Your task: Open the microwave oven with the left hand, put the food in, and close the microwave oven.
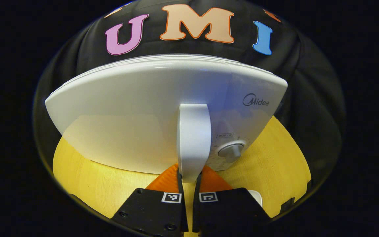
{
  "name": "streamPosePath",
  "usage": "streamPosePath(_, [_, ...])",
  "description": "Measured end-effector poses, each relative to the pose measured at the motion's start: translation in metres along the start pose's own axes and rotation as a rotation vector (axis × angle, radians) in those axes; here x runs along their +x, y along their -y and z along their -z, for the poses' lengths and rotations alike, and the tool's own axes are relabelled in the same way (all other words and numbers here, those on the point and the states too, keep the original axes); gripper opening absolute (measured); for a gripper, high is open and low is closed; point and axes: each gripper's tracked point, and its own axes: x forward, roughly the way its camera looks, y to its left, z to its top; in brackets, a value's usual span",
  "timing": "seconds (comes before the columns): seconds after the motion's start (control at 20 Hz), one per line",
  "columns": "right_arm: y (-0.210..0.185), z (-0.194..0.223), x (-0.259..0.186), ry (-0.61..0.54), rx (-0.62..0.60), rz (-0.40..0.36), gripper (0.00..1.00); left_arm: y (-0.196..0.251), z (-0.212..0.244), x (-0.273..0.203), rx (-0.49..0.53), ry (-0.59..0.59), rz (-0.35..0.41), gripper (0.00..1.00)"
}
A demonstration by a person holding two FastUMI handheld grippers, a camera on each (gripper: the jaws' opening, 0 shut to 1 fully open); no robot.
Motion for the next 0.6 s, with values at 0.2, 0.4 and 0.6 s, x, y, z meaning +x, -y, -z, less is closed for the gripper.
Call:
streamPosePath(0.2, [-0.003, 0.005, -0.003, -0.013, -0.033, -0.013, 0.92, -0.003, 0.016, -0.023, -0.058, 0.018, -0.018, 0.05])
streamPosePath(0.4, [-0.012, 0.017, -0.003, -0.048, -0.071, -0.063, 0.99, -0.01, 0.042, -0.055, -0.027, 0.021, 0.017, 0.06])
streamPosePath(0.6, [-0.027, 0.034, -0.002, -0.092, -0.111, -0.151, 0.92, -0.02, 0.058, -0.076, 0.012, 0.019, 0.006, 0.12])
